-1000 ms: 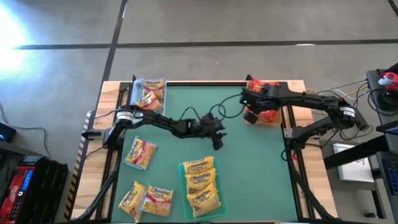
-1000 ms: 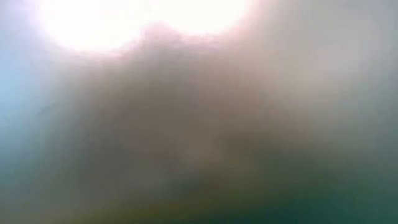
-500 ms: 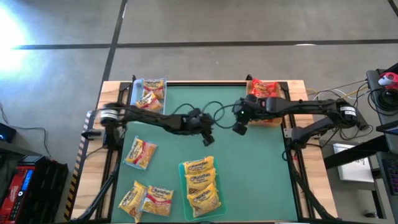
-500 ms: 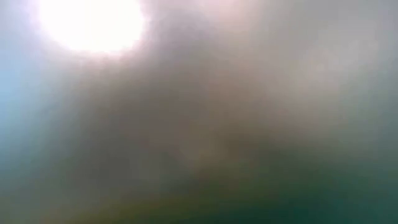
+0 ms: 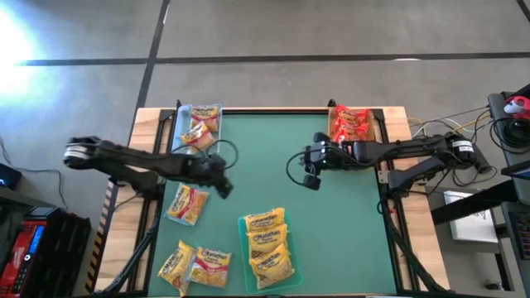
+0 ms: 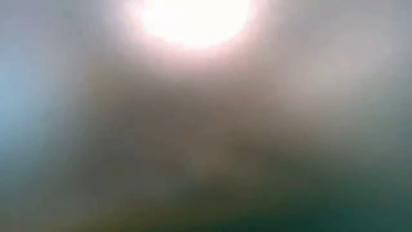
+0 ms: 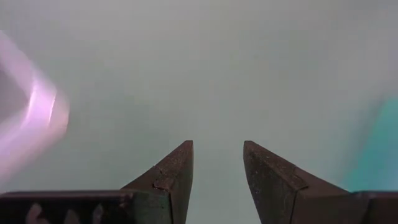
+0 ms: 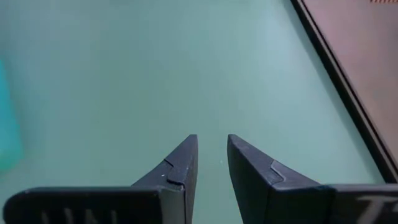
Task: Sort Maruchan noodles
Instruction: Put the top blue noodle pack into the transparent bin
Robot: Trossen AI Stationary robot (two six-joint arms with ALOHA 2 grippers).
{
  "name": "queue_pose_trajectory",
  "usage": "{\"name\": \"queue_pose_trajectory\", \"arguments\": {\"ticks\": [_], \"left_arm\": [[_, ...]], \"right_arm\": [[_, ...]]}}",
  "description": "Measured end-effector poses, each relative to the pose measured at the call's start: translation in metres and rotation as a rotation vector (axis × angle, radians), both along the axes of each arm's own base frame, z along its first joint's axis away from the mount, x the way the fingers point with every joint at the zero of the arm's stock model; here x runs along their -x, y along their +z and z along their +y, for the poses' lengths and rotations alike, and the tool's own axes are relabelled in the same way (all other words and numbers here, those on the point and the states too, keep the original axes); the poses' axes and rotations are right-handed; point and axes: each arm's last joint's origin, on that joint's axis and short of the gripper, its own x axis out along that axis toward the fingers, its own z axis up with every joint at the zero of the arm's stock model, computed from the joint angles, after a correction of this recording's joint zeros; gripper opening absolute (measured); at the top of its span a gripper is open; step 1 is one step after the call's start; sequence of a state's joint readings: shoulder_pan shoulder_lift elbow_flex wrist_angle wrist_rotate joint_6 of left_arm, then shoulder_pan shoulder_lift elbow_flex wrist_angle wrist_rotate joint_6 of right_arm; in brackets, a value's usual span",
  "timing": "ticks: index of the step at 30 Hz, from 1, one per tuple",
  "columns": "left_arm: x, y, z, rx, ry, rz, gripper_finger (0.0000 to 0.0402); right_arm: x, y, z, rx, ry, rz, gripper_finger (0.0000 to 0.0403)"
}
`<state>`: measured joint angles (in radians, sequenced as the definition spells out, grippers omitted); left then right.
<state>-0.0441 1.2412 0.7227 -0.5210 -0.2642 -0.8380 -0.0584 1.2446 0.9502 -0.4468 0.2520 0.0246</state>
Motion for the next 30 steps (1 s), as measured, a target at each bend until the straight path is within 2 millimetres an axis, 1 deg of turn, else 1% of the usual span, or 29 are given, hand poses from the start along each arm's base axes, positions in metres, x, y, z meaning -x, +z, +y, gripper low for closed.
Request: {"name": "queue_pose_trajectory", "arguments": {"ticks": [3, 5, 8, 10, 14, 17, 21, 30], "left_arm": [[0.027, 0.000, -0.005, 0.132, 0.063, 0.070, 0.0125], [0.042, 0.002, -0.009, 0.187, 0.096, 0.135, 0.0125], [0.059, 0.007, -0.016, 0.229, 0.123, 0.219, 0.0125], [0.065, 0.010, -0.021, 0.244, 0.153, 0.263, 0.0125], [0.069, 0.006, -0.036, 0.332, 0.133, 0.333, 0.0125], [0.071, 0.000, -0.045, 0.375, 0.109, 0.427, 0.0125], [0.077, -0.004, -0.046, 0.338, 0.140, 0.544, 0.0125], [0.072, -0.016, -0.048, 0.322, 0.157, 0.632, 0.0125]], "right_arm": [[-0.001, 0.001, 0.001, 0.000, 0.003, -0.019, 0.0079], [-0.001, -0.001, 0.000, 0.000, 0.001, -0.013, 0.0081], [-0.001, -0.002, 0.000, -0.002, -0.003, -0.010, 0.0084], [0.000, -0.003, 0.000, -0.012, -0.014, -0.012, 0.0086], [0.001, -0.006, 0.000, -0.021, -0.024, -0.006, 0.0084], [0.001, -0.006, 0.000, -0.021, -0.024, -0.005, 0.0078], [0.001, -0.006, 0.000, -0.021, -0.024, -0.006, 0.0073], [0.001, -0.006, 0.000, -0.021, -0.024, -0.008, 0.0080]]}}
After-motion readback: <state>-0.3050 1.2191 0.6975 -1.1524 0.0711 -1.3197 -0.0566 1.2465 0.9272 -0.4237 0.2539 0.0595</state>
